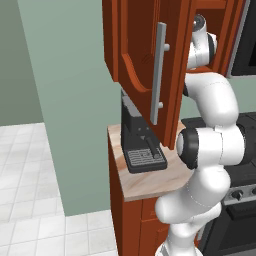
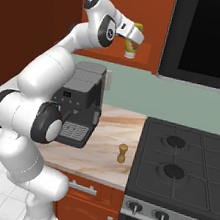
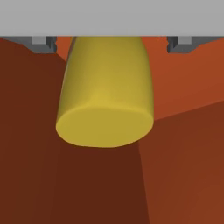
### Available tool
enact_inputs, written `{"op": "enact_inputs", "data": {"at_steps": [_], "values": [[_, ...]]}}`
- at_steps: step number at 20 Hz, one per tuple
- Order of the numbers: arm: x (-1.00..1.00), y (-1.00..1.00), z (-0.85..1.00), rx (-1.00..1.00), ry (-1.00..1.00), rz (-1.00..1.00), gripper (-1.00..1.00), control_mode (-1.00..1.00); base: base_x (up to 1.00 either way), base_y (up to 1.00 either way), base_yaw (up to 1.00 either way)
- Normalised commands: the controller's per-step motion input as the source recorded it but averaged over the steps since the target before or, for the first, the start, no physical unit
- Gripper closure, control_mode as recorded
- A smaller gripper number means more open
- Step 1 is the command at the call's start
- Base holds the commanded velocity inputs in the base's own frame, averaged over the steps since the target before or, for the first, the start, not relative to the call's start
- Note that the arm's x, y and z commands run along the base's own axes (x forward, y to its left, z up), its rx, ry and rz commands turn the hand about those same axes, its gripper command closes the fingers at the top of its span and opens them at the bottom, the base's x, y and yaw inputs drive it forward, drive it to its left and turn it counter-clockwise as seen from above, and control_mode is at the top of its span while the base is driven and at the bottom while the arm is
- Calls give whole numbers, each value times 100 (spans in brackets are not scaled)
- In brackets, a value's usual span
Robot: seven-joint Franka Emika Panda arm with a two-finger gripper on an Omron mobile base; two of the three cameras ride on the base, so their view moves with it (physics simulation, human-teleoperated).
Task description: Take 2 condiments from the cabinet and move them on the counter near the stove.Make sure the condiments are lined up with each other, next to each other.
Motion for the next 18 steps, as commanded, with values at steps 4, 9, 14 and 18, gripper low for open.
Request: {"op": "enact_inputs", "data": {"at_steps": [4,9,14,18], "values": [[0,0,0,0,0,0,100,-100,0,0,0],[0,0,0,0,0,0,100,-100,0,0,0],[0,0,0,0,0,0,100,-100,0,0,0],[0,0,0,0,0,0,100,-100,0,0,0]]}}
